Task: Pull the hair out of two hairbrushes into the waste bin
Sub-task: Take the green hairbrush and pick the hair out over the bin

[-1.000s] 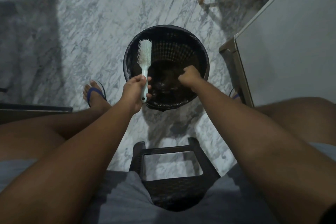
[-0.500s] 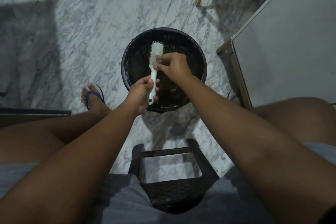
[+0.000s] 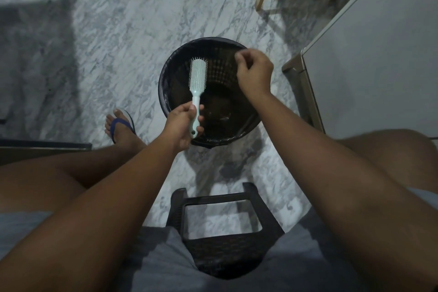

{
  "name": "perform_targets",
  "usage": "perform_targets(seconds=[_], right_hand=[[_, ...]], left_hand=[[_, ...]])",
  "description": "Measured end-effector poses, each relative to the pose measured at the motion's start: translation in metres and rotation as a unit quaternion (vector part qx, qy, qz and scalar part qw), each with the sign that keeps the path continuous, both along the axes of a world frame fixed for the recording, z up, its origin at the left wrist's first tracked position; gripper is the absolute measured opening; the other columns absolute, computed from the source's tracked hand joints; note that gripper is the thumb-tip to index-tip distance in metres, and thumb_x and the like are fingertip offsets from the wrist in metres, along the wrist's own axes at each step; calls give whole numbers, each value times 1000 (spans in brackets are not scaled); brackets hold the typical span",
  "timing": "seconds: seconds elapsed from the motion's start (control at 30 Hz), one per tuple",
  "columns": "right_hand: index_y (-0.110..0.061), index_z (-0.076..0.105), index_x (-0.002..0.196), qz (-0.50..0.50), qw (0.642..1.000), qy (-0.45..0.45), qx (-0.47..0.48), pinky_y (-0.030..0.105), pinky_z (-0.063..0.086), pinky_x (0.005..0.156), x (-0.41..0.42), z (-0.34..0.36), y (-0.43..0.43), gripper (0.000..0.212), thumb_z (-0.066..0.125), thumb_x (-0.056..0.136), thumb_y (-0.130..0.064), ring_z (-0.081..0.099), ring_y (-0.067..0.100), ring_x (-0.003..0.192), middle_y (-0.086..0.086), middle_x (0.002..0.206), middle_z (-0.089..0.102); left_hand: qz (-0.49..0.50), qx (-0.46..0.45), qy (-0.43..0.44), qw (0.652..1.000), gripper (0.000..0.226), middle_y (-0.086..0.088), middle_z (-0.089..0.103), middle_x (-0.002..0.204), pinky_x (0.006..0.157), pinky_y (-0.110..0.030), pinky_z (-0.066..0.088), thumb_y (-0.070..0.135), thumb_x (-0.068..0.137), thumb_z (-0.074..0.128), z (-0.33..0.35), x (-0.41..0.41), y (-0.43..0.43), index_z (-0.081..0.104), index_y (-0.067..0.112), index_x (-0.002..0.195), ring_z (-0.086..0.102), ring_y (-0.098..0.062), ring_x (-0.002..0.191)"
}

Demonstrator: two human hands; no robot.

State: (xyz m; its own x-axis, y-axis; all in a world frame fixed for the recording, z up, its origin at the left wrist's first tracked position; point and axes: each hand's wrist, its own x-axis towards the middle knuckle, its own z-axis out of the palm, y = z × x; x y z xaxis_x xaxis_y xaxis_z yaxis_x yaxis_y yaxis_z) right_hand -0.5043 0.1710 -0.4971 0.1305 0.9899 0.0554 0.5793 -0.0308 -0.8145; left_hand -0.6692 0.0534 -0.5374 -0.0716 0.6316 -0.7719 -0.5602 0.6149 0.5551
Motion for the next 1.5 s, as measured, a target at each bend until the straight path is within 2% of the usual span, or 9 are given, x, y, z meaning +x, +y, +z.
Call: perform_targets(seconds=[0.13, 0.3, 0.4, 0.67, 0.93, 1.0, 1.13, 1.3, 1.5], right_hand=[[0, 60, 123, 130, 922, -193, -309, 28, 47, 93, 13, -19, -12, 37, 64, 88, -10, 60, 34, 113, 20, 126, 59], [-10, 30, 152, 118, 969, -67, -206, 39, 40, 111, -5, -17, -15, 76, 65, 89, -36, 51, 30, 130, 16, 148, 45], [-22, 24, 155, 120, 969, 30, -214, 34, 49, 102, -19, -12, -10, 98, 75, 77, -54, 62, 20, 116, 9, 148, 48], [-2, 77, 91, 129, 973, -13, -188, 33, 60, 67, -22, -5, 12, 21, 79, 83, -21, 69, 13, 60, 11, 72, 73], [-12, 74, 84, 5, 1000, -2, 19, 11, 47, 71, 1, 17, 17, 13, 66, 90, -20, 61, 2, 70, -4, 77, 70], [-13, 74, 89, 56, 992, -72, -82, 24, 54, 82, 12, 1, 10, 10, 64, 90, -15, 67, 12, 81, 2, 87, 73], [0, 64, 122, 235, 859, -291, -348, 34, 49, 95, 22, -12, -16, 32, 63, 91, -8, 61, 34, 113, 19, 123, 64], [-11, 66, 125, 109, 972, -58, -199, 29, 51, 99, 1, -12, -17, 40, 68, 90, -29, 70, 20, 100, 8, 107, 73], [-15, 59, 134, 116, 977, 19, -177, 3, 42, 70, -22, -2, 0, 76, 86, 70, -43, 65, 7, 84, -2, 102, 66]], left_hand=[[-9, 8, -2, 1000, 30, -7, 64, 112, 48, -26, 44, 13, 101, 49, 4, -2, 2, 57, 8, 129, 56, -12, 67], [-32, 18, -3, 999, 29, -6, 64, 111, 47, -26, 42, 12, 101, 49, 8, -3, -1, 57, 8, 128, 55, -13, 68], [-53, 31, 0, 998, 28, -6, 64, 110, 47, -24, 38, 10, 101, 48, 10, 1, -2, 58, 9, 127, 53, -14, 65], [-62, 37, 22, 997, 28, -7, 67, 111, 47, -25, 40, 10, 101, 49, 9, 3, -5, 58, 8, 128, 54, -13, 64], [-17, 16, 5, 1000, 32, -7, 64, 115, 47, -24, 44, 13, 102, 48, 5, -9, -6, 54, 5, 132, 54, -10, 63], [-12, 19, 2, 1000, 32, -8, 64, 116, 47, -24, 43, 12, 102, 48, 7, -10, -5, 53, 6, 133, 54, -11, 63], [-25, 27, 0, 999, 32, -7, 63, 112, 47, -24, 43, 12, 102, 47, 11, -7, -4, 54, 4, 132, 54, -10, 62], [-39, 35, 2, 999, 30, -7, 64, 113, 47, -25, 43, 12, 102, 48, 13, -3, -5, 55, 4, 130, 54, -13, 66], [-71, 36, -16, 997, 27, -6, 64, 112, 49, -27, 43, 11, 102, 47, 18, 4, -5, 57, 9, 127, 54, -14, 69]])
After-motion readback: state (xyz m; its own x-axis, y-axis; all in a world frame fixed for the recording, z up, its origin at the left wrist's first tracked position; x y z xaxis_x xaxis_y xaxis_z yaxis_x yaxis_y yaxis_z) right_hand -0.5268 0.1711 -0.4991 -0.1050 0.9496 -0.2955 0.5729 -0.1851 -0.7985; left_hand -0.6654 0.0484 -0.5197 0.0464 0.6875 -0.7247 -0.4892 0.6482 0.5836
